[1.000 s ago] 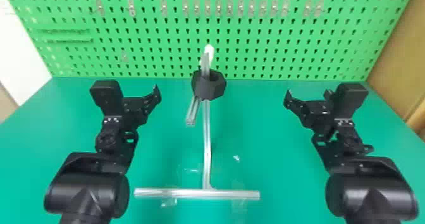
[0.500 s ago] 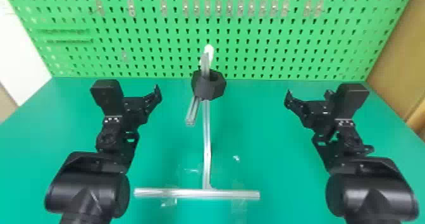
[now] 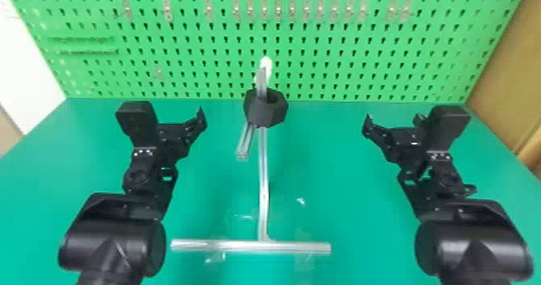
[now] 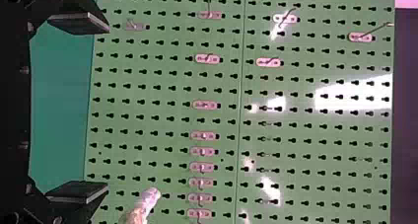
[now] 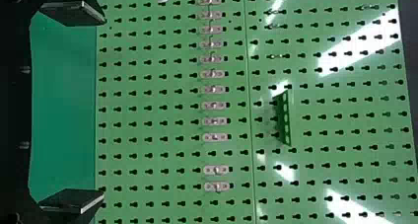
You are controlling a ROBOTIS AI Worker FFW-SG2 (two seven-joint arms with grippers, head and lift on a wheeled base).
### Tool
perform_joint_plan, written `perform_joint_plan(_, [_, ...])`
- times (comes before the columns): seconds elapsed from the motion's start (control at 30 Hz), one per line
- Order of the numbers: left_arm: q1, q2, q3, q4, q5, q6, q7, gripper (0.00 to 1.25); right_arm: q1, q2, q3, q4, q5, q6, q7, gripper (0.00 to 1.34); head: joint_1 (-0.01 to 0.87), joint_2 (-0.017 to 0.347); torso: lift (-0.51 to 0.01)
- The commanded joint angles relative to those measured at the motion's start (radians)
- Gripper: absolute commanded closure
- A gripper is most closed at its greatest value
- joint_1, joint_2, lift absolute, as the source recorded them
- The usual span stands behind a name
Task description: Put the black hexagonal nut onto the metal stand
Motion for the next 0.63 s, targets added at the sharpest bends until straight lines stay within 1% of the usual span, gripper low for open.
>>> perform_joint_plan(0.0, [0.001,-0.001,0.0,0.001,0.005,0.0,0.0,0.16,0.0,0.0,-0.001,0.0,0.0,-0.001,0.0,0.07,0.693,0.081,-0.001])
perform_joint_plan(0.6, [0.002,0.001,0.002,0.001,0.004,-0.002,0.0,0.16,-0.002,-0.002,0.0,0.0,-0.002,-0.001,0.0,0.07,0.693,0.081,-0.001])
